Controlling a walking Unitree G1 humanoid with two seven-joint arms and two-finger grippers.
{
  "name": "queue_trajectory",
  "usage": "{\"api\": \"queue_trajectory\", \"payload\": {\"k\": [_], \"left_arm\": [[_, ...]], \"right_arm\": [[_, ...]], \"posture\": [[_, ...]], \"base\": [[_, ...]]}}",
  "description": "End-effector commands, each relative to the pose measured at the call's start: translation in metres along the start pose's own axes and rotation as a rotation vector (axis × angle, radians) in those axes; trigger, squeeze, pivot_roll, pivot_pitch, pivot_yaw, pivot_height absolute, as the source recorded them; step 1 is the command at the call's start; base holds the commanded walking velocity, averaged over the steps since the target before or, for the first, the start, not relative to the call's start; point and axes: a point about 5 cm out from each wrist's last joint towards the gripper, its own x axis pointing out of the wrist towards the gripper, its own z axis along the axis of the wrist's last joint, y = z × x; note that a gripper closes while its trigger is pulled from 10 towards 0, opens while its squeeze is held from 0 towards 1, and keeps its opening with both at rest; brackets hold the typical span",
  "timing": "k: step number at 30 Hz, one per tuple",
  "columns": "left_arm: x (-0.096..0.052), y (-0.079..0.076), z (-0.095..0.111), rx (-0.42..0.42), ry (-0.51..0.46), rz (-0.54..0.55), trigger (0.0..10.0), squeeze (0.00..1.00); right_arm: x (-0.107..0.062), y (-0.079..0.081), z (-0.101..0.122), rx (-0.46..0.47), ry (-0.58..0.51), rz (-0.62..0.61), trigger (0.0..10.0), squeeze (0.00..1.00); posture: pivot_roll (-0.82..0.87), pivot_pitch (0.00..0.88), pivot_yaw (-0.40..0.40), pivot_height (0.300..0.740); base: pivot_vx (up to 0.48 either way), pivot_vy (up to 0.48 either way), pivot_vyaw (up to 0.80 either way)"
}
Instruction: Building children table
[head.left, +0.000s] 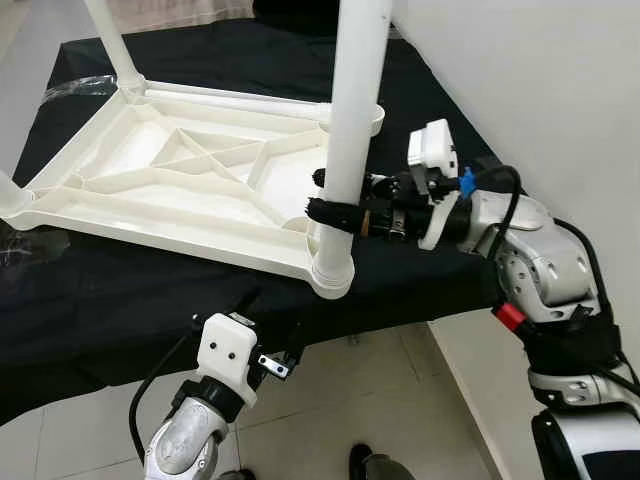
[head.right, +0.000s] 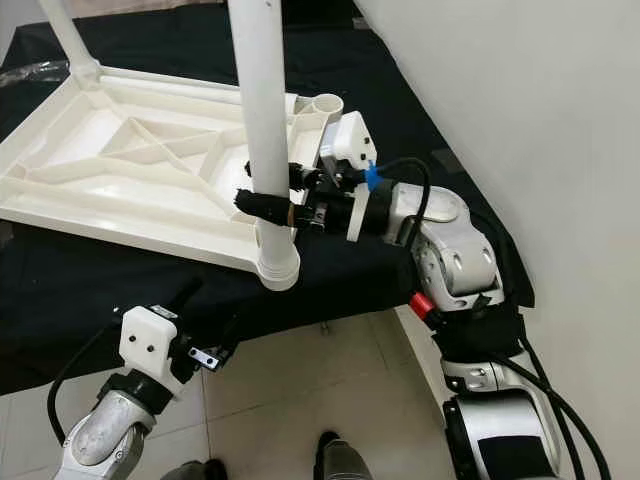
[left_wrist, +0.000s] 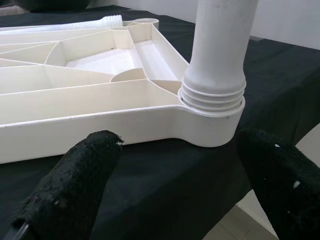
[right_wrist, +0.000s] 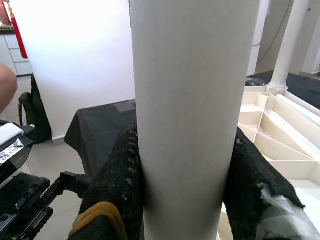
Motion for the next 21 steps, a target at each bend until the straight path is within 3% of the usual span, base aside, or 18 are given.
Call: {"api": "queue_trajectory", "payload": {"k": [1, 5, 6, 7, 11, 12, 13, 14, 15, 16, 19, 21], "left_arm": [[-0.006, -0.002, -0.006, -0.002, 0.039, -0.006, 10.0, 0.00], [-0.008, -0.002, -0.007, -0.002, 0.044, -0.007, 10.0, 0.00], [-0.009, -0.002, -0.008, -0.002, 0.047, -0.007, 10.0, 0.00], [-0.010, -0.002, -0.008, -0.002, 0.052, -0.010, 10.0, 0.00], [-0.010, 0.000, -0.007, -0.001, 0.054, -0.011, 10.0, 0.00], [-0.010, 0.000, -0.006, 0.000, 0.052, -0.018, 10.0, 0.00], [-0.010, 0.001, -0.006, 0.001, 0.050, -0.023, 10.0, 0.00], [-0.010, 0.001, -0.006, 0.001, 0.050, -0.023, 10.0, 0.00], [-0.010, 0.001, -0.004, 0.000, 0.046, -0.026, 10.0, 0.00], [-0.010, 0.001, -0.004, 0.002, 0.046, -0.026, 10.0, 0.00], [-0.009, 0.000, -0.005, 0.004, 0.047, -0.025, 10.0, 0.00], [-0.007, -0.001, -0.007, 0.000, 0.048, -0.027, 10.0, 0.00]], "right_arm": [[0.001, 0.011, -0.021, 0.054, 0.054, 0.009, 0.0, 0.00], [0.004, 0.018, -0.031, 0.100, 0.073, -0.084, 0.0, 0.00], [0.007, 0.029, -0.040, 0.159, 0.084, -0.145, 0.0, 0.00], [0.013, 0.058, -0.053, 0.242, 0.120, -0.196, 0.0, 0.00], [0.017, 0.077, -0.056, 0.294, 0.132, -0.218, 0.0, 0.00], [0.008, 0.065, -0.068, 0.200, 0.234, -0.548, 0.0, 0.00], [-0.001, 0.058, -0.074, 0.115, 0.307, -0.790, 0.0, 0.00], [-0.001, 0.058, -0.074, 0.115, 0.307, -0.790, 0.0, 0.00], [0.012, 0.077, -0.078, 0.192, 0.281, -0.851, 0.0, 0.00], [0.023, 0.087, -0.077, 0.248, 0.252, -0.767, 0.0, 0.00], [0.030, 0.090, -0.076, 0.280, 0.232, -0.739, 0.0, 0.00], [0.032, 0.080, -0.075, 0.242, 0.235, -0.755, 0.0, 0.00]], "posture": [[-0.01, 0.234, -0.024, 0.740], [-0.01, 0.229, -0.028, 0.740], [-0.01, 0.221, -0.036, 0.740], [0.00, 0.224, -0.043, 0.740], [0.00, 0.243, -0.033, 0.740], [-0.02, 0.258, -0.025, 0.740], [-0.03, 0.257, -0.026, 0.740], [-0.03, 0.257, -0.026, 0.740], [-0.02, 0.259, -0.018, 0.740], [-0.02, 0.259, -0.018, 0.740], [-0.03, 0.244, -0.024, 0.740], [-0.04, 0.228, -0.027, 0.740]], "base": [[0.000, 0.000, 0.00], [0.000, 0.000, 0.00], [0.000, 0.000, 0.00], [0.000, 0.000, 0.00], [0.000, 0.000, 0.00], [0.000, 0.000, 0.00], [0.000, 0.000, 0.00], [0.000, 0.000, 0.00], [0.000, 0.000, 0.00], [0.000, 0.000, 0.00], [0.000, 0.000, 0.00], [0.000, 0.000, 0.00]]}}
